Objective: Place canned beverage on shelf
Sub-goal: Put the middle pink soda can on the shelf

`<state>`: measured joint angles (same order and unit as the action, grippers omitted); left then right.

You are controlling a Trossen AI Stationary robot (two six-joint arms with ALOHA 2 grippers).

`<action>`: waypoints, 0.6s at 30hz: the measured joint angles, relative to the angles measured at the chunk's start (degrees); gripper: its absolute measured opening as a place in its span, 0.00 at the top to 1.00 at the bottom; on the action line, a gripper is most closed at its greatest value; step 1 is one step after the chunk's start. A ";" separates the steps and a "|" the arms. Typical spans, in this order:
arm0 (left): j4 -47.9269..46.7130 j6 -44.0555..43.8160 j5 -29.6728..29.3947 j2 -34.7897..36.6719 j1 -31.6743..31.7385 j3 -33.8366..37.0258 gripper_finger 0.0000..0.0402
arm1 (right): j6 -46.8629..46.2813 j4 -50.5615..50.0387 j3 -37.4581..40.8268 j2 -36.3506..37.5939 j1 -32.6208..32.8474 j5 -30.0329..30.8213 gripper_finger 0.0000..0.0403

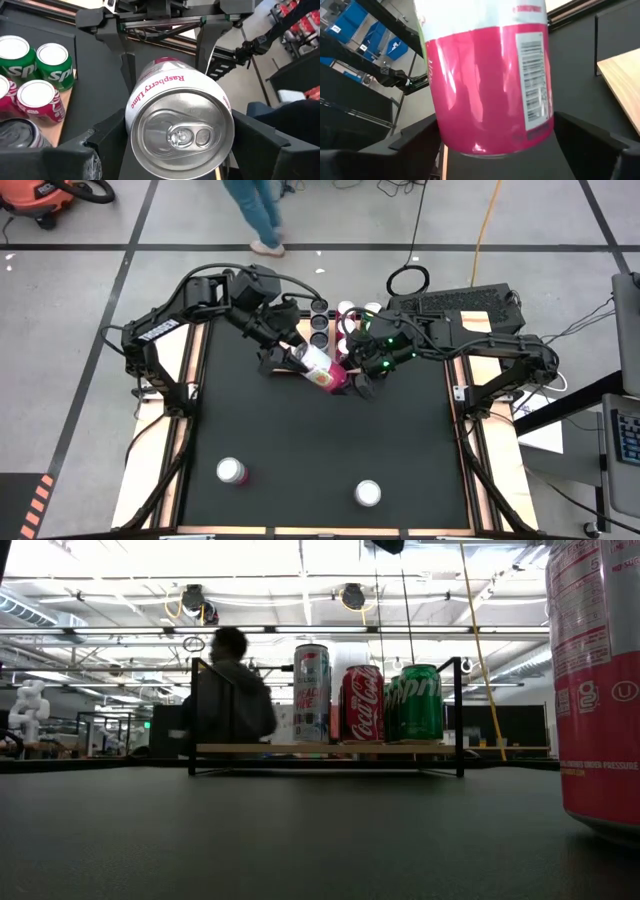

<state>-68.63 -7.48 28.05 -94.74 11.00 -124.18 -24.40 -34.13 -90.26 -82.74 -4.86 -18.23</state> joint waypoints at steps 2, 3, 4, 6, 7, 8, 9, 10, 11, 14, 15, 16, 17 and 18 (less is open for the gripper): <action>-0.09 1.35 -0.04 0.02 0.12 0.00 0.28 | -0.71 -0.19 0.00 0.00 0.01 -0.05 0.13; -0.10 2.02 -0.04 0.04 0.32 0.00 0.28 | -1.41 -0.20 0.00 0.00 0.07 -0.03 0.13; -0.27 2.46 -0.06 0.08 0.47 -0.01 0.28 | -2.31 -0.21 0.00 0.00 0.09 0.00 0.13; -1.39 3.67 -0.02 0.16 1.18 -0.09 0.28 | -4.26 -0.74 0.02 0.00 0.09 0.03 0.13; -2.03 4.15 0.00 0.22 1.56 -0.09 0.28 | -4.85 -1.31 0.03 0.02 0.09 0.04 0.13; -2.44 4.80 0.03 0.24 2.01 -0.09 0.28 | -5.04 -1.99 0.07 0.12 0.11 0.18 0.12; -2.70 5.16 0.13 0.24 2.41 -0.09 0.28 | -5.09 -2.84 0.09 0.20 0.25 0.44 0.12; -2.88 5.48 0.22 0.24 2.87 -0.09 0.28 | -5.07 -3.50 0.09 0.24 0.35 0.51 0.11; -3.07 5.91 0.22 0.24 3.39 -0.09 0.28 | -5.03 -4.32 0.09 0.26 0.39 0.63 0.11; -4.72 7.45 -0.05 0.24 4.61 -0.09 0.28 | -4.97 -7.62 0.09 0.28 0.48 1.50 0.09; -5.28 8.04 -0.10 0.24 4.94 -0.09 0.28 | -4.93 -8.53 0.10 0.28 0.48 1.89 0.08; -5.71 8.54 -0.09 0.24 5.28 -0.09 0.28 | -4.85 -9.31 0.09 0.28 0.48 2.04 0.08; -6.04 9.20 0.01 0.24 5.63 -0.09 0.28 | -4.85 -9.81 0.09 0.28 0.46 2.01 0.08; -6.31 9.67 0.10 0.24 5.93 -0.09 0.28 | -4.85 -10.13 0.09 0.28 0.44 2.13 0.08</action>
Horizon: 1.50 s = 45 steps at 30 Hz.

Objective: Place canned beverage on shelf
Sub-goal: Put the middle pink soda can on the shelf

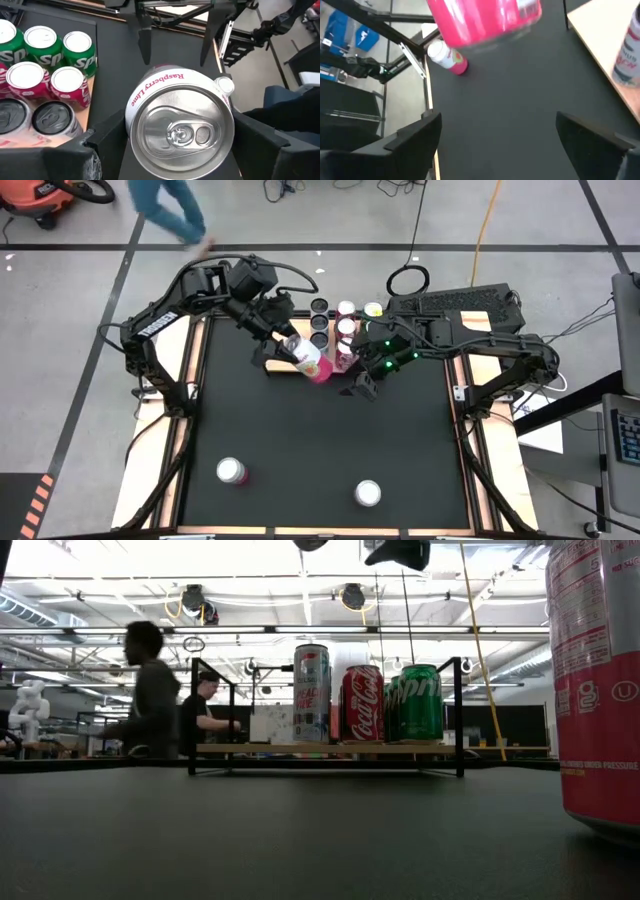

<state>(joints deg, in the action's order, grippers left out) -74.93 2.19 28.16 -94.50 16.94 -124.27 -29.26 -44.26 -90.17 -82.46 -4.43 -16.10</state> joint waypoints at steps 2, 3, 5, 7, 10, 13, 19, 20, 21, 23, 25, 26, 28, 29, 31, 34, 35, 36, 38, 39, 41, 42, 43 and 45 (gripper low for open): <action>-0.33 1.10 0.31 0.00 0.67 0.00 0.28 | -0.04 -1.03 0.00 0.00 0.00 -0.02 0.08; -0.45 1.53 0.30 0.00 1.11 0.00 0.28 | -0.06 -1.54 0.00 0.00 0.07 -0.05 0.08; -0.95 2.03 0.27 0.00 2.13 0.00 0.28 | -0.09 -2.27 0.00 0.00 0.41 0.00 0.08; -1.58 2.31 0.16 0.00 3.28 0.00 0.28 | -0.27 -2.94 0.00 0.00 0.99 1.16 0.08; -2.96 3.18 0.14 0.00 5.06 -0.01 0.28 | -0.62 -2.45 0.00 0.00 2.20 3.85 0.08; -4.47 4.51 0.04 0.00 7.02 -0.01 0.28 | -2.18 -1.32 0.00 0.00 3.59 6.34 0.08; -5.76 8.17 -0.59 0.00 10.51 -0.02 0.28 | -5.56 -0.54 0.00 -0.02 6.54 11.90 0.08; -5.80 8.97 -0.70 0.00 11.02 0.00 0.28 | -5.99 -0.54 0.00 -0.02 6.97 12.62 0.08; -5.94 9.70 -0.82 0.00 11.51 -0.02 0.28 | -6.37 -0.54 0.00 -0.02 7.42 13.35 0.08; -6.65 11.49 -1.17 0.00 12.59 -0.02 0.28 | -7.40 -0.51 0.01 -0.02 8.23 14.52 0.08; -7.81 13.01 -1.77 -0.02 13.55 -0.02 0.28 | -8.60 -0.49 0.00 -0.02 8.83 14.84 0.09; -7.92 13.41 -2.01 -0.02 13.95 0.04 0.28 | -9.30 -0.51 0.00 -0.02 9.08 14.82 0.09; -7.65 13.74 -2.08 -0.02 14.85 0.09 0.28 | -10.76 -0.54 0.00 -0.02 9.46 14.83 0.10; -7.63 13.77 -2.09 -0.04 15.28 0.09 0.28 | -11.36 -0.51 0.00 -0.02 9.63 14.84 0.11; -7.67 14.85 -2.14 -0.04 16.01 0.11 0.28 | -12.10 -0.31 0.00 -0.02 9.88 14.81 0.12; -7.69 17.54 -5.39 -0.04 16.15 0.11 0.28 | -12.45 0.22 0.00 -0.02 9.92 14.75 0.14; -7.67 18.32 -6.83 -0.04 16.14 0.14 0.28 | -12.48 0.33 0.00 -0.02 9.92 14.69 0.14; -7.64 19.15 -8.06 -0.13 16.14 0.15 0.28 | -12.40 0.44 0.00 -0.02 9.90 14.69 0.15; -7.49 20.04 -10.26 -0.61 16.05 0.15 0.28 | -12.23 0.43 0.00 -0.02 9.90 14.68 0.15; -7.48 20.35 -11.04 -0.81 16.05 0.15 0.28 | -12.17 0.43 0.00 -0.02 9.90 14.65 0.15; -7.50 20.83 -12.83 -1.45 16.10 0.17 0.28 | -11.84 0.43 0.00 -0.02 9.90 14.55 0.15; -7.50 20.93 -13.51 -1.80 16.10 0.17 0.28 | -11.33 0.39 0.00 0.12 9.90 14.53 0.15; -7.48 21.15 -14.03 -2.17 16.10 0.17 0.28 | -10.65 0.33 0.00 0.23 9.90 14.52 0.15; -7.52 21.76 -14.90 -3.03 16.10 0.17 0.28 | -9.45 0.31 0.00 0.48 9.87 14.49 0.15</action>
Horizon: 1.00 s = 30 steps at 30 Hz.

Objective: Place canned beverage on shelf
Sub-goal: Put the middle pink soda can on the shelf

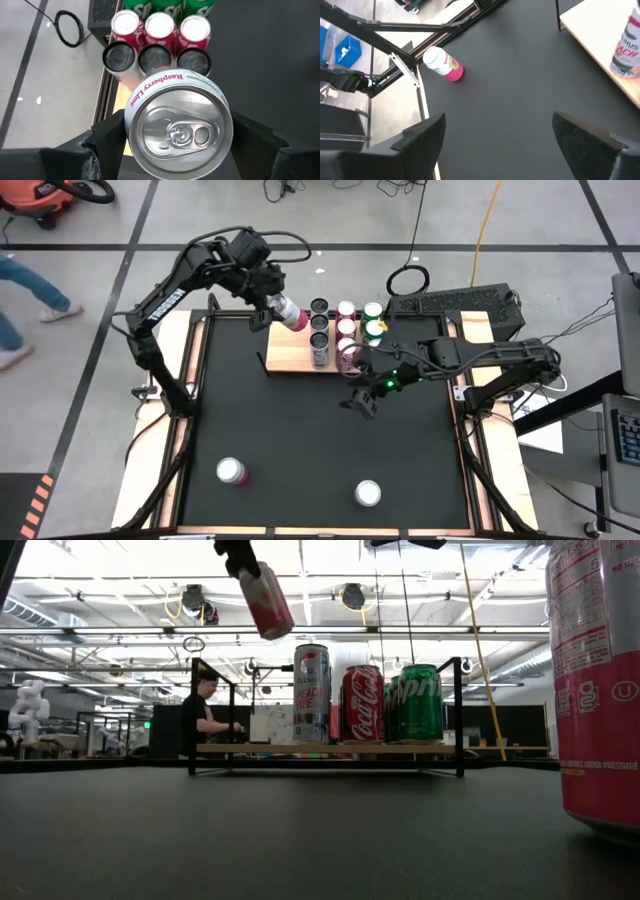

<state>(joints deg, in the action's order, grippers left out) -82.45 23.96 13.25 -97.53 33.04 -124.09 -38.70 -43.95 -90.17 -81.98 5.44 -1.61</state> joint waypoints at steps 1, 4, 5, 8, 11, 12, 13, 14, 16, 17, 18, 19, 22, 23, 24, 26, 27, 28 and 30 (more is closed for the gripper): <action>-0.02 0.76 -0.39 -0.52 0.00 0.00 0.28 | 0.62 -0.16 0.00 0.38 -0.16 -0.12 0.15; -0.46 3.31 -2.54 -2.37 0.01 0.02 0.28 | 2.00 -0.48 0.00 0.99 -0.56 -0.16 0.15; -0.72 4.20 -3.34 -2.97 0.20 0.02 0.28 | 2.36 -0.85 0.00 1.35 -0.62 -0.12 0.15; -1.16 5.49 -4.13 -4.79 1.32 0.02 0.28 | 2.91 -2.07 0.00 1.83 -0.66 -0.08 0.15; -1.16 5.56 -4.46 -6.24 2.98 0.02 0.28 | 3.39 -3.48 0.00 2.79 -0.62 -0.11 0.15; -1.16 6.19 -4.81 -6.74 3.55 0.02 0.28 | 3.39 -3.19 -0.02 2.95 -0.60 -0.15 0.15; -1.14 6.87 -4.94 -7.14 4.09 0.02 0.28 | 3.41 -3.16 -0.04 3.32 -0.60 -0.15 0.15; -1.12 7.40 -4.96 -7.69 4.43 0.02 0.28 | 3.49 -3.67 -0.04 3.67 -0.60 -0.13 0.15; -1.10 9.02 -5.27 -8.61 5.24 0.02 0.28 | 3.59 -4.23 -0.04 3.95 -0.60 -0.16 0.15; -1.06 9.61 -5.64 -9.04 5.57 0.02 0.28 | 3.65 -4.66 -0.04 4.42 -0.60 -0.15 0.15; -1.06 9.97 -6.05 -9.42 5.70 0.02 0.28 | 3.91 -5.57 -0.04 4.75 -0.60 -0.15 0.15; -1.05 10.61 -6.50 -9.79 5.84 0.02 0.28 | 4.18 -6.08 -0.04 4.91 -0.60 -0.15 0.15; -0.72 13.06 -8.18 -10.80 6.34 0.02 0.28 | 5.67 -7.46 -0.04 5.90 -0.62 -0.15 0.15; -0.25 13.08 -8.41 -11.22 6.38 0.02 0.28 | 6.23 -7.96 -0.04 6.03 -0.62 -0.17 0.15; 0.29 13.00 -8.83 -11.58 6.36 0.02 0.28 | 6.70 -8.19 -0.04 6.48 -0.62 -0.17 0.15; 0.85 12.65 -9.19 -12.33 6.36 0.02 0.28 | 8.00 -9.49 -0.04 7.17 -0.62 -0.17 0.15; 0.79 12.58 -9.24 -12.62 6.36 0.02 0.28 | 8.56 -9.84 -0.04 7.57 -0.64 -0.17 0.15; 0.75 12.58 -9.38 -12.98 6.36 0.02 0.28 | 9.28 -10.15 -0.04 8.06 -0.80 -0.19 0.15; 0.91 12.55 -9.42 -13.72 6.34 0.02 0.28 | 10.76 -12.17 -0.04 9.07 -1.07 -0.15 0.15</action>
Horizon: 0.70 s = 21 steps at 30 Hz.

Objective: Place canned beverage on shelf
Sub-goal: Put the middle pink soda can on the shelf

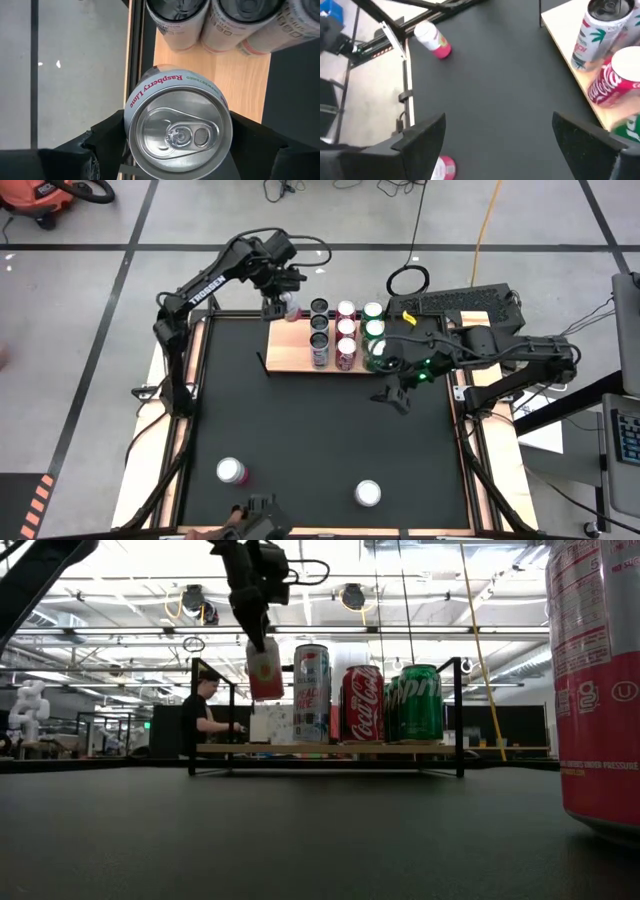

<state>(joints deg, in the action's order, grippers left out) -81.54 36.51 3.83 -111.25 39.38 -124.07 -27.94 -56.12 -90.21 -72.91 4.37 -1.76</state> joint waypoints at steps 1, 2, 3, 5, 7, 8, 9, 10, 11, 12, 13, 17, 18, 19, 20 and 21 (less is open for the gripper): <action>-0.02 0.00 0.00 -0.47 0.17 0.00 0.28 | 0.58 -0.83 0.00 0.40 -0.25 -0.04 0.15; -0.08 0.00 0.02 -0.93 0.28 0.00 0.28 | 0.98 -1.12 0.00 0.83 -0.56 -0.05 0.15; -0.09 -0.02 0.08 -1.57 0.34 0.00 0.28 | 1.35 -1.71 0.00 1.33 -0.77 -0.02 0.15; 0.03 0.05 0.13 -2.64 0.61 0.00 0.28 | 2.02 -3.02 0.00 2.06 -1.17 -0.02 0.15; -0.05 0.28 0.19 -3.65 0.88 0.00 0.28 | 3.58 -2.94 0.00 2.83 -1.43 -0.02 0.15; -0.10 0.31 0.22 -4.25 0.90 0.00 0.28 | 4.37 -2.97 0.00 3.13 -1.43 -0.02 0.15; -0.17 0.32 0.38 -4.69 1.11 0.00 0.28 | 5.18 -2.90 0.00 3.41 -1.43 -0.02 0.15; -0.26 0.33 0.49 -5.14 1.26 0.00 0.28 | 6.04 -2.89 0.00 3.56 -1.43 -0.02 0.15; -0.32 0.34 0.55 -5.57 1.39 0.01 0.28 | 6.74 -2.91 0.00 3.62 -1.43 -0.04 0.15; -0.38 0.45 0.70 -5.90 1.52 0.01 0.28 | 7.27 -2.91 0.01 3.66 -1.43 -0.02 0.15; -0.42 0.88 1.14 -6.14 1.72 0.02 0.28 | 7.63 -2.91 0.00 3.66 -1.43 -0.03 0.15; -0.39 2.89 1.97 -6.59 2.42 0.02 0.28 | 7.84 -2.91 0.02 3.66 -1.43 -0.32 0.15; -0.33 2.91 2.27 -6.61 2.64 0.02 0.28 | 7.80 -2.91 0.00 3.66 -1.43 -0.47 0.15; -0.17 2.95 2.67 -6.61 2.80 0.02 0.28 | 7.78 -2.91 0.00 3.66 -1.43 -0.55 0.15; 0.01 3.17 3.02 -6.61 2.90 0.02 0.28 | 7.78 -2.91 0.02 3.65 -1.43 -0.62 0.15; 0.15 3.50 3.23 -6.61 3.04 0.00 0.28 | 7.78 -2.91 0.02 3.64 -1.43 -0.63 0.15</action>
<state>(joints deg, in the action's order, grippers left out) -81.39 40.01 7.06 -117.86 42.42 -124.07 -20.16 -59.02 -90.19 -69.28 2.94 -2.39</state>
